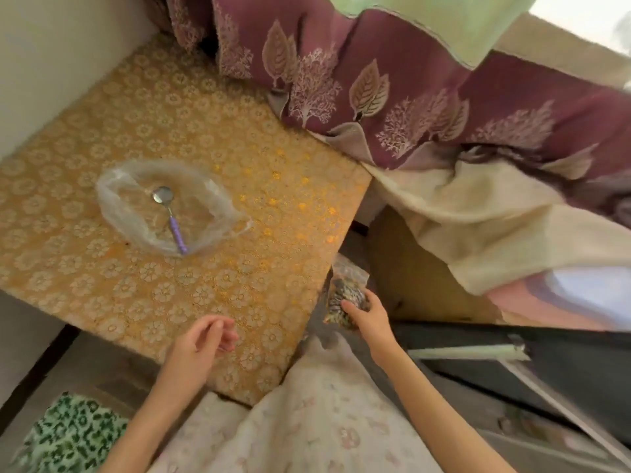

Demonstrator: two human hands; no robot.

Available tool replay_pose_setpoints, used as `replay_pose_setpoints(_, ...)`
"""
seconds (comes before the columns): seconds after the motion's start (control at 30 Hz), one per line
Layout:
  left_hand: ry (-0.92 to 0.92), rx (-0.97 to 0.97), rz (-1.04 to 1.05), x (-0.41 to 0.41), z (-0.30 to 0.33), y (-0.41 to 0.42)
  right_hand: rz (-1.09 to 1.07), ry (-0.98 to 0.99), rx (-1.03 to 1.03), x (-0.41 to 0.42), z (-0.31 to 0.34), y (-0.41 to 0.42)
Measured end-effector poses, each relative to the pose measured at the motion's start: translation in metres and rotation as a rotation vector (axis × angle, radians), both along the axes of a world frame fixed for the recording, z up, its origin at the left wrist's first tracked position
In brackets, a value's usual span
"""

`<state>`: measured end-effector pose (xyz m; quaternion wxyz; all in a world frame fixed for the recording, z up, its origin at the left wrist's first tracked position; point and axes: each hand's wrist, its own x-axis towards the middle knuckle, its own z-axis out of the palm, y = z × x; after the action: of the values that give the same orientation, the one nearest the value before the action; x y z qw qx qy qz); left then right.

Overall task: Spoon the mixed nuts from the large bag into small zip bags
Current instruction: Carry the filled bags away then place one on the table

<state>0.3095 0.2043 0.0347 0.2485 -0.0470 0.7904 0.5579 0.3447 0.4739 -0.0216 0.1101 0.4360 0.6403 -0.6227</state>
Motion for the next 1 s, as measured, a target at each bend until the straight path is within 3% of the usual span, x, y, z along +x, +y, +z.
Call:
replay_pose_setpoints(0.27,0.022,0.003,-0.374,0.022,0.0,0.006,-0.708,0.19,-0.167,0.173,0.032,-0.022)
replay_pose_setpoints(0.67,0.066,0.069,-0.982,0.146,0.011,0.138,-1.585,0.579,-0.225,0.405,0.061,-0.075)
replay_pose_setpoints(1.0,0.169,0.099,-1.338,0.357,0.012,0.242,-1.933,0.649,-0.141,0.594,0.062,-0.094)
